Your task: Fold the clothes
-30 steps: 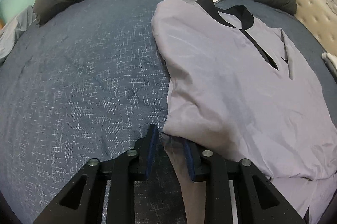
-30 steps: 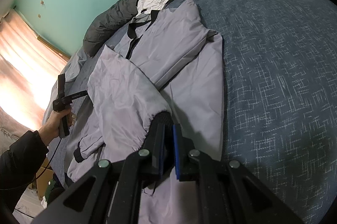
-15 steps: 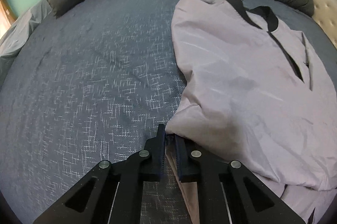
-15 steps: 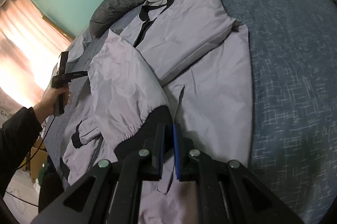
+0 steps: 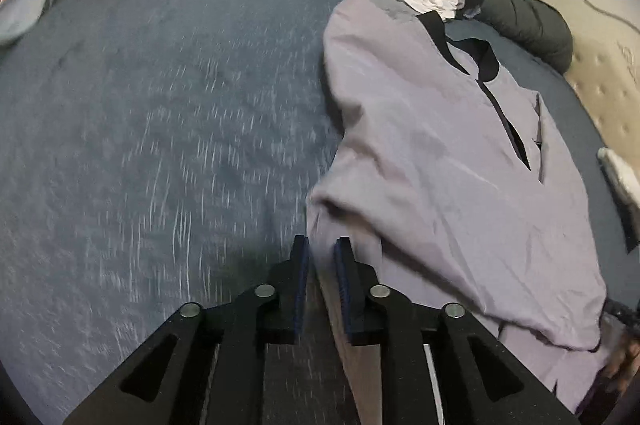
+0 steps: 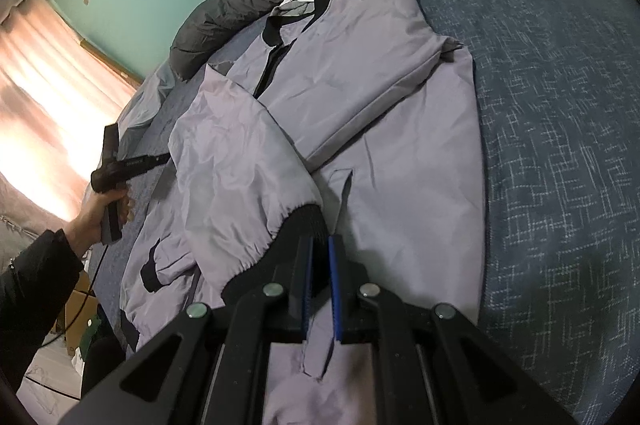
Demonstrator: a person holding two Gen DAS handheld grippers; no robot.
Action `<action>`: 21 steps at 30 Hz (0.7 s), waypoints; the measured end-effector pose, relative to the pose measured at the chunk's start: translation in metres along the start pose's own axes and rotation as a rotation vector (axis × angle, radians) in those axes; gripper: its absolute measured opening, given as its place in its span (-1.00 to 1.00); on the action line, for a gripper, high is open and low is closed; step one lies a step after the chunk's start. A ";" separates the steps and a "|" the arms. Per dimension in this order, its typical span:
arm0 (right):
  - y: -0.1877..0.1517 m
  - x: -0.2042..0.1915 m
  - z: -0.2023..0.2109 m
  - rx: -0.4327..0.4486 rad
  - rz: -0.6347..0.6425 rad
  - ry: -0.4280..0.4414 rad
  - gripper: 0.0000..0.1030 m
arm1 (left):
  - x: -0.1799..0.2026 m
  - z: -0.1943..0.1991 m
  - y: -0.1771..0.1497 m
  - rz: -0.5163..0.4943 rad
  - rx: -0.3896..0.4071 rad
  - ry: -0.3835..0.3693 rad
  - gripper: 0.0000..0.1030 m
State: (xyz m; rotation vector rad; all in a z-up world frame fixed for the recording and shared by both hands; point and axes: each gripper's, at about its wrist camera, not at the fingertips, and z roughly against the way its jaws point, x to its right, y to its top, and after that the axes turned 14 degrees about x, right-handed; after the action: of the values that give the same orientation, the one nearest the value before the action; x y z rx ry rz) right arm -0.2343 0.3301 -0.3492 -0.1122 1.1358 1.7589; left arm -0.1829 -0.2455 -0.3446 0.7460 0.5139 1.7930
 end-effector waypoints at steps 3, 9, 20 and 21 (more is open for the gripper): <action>-0.001 0.000 -0.001 -0.002 0.001 -0.003 -0.85 | -0.012 -0.008 -0.006 0.075 -0.007 -0.044 -0.45; -0.001 0.001 -0.001 -0.003 0.000 -0.005 -0.85 | -0.009 -0.017 -0.006 0.034 -0.023 -0.010 -0.89; 0.000 -0.001 -0.001 -0.004 0.009 0.003 -0.85 | 0.008 -0.025 -0.002 -0.151 -0.046 0.146 -0.94; 0.001 0.000 0.000 0.000 0.007 0.002 -0.85 | 0.011 -0.026 -0.003 -0.170 -0.043 0.161 -0.94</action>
State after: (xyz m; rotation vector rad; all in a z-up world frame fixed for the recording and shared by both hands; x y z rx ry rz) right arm -0.2350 0.3301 -0.3486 -0.1106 1.1388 1.7653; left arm -0.2017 -0.2336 -0.3624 0.5147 0.6252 1.7071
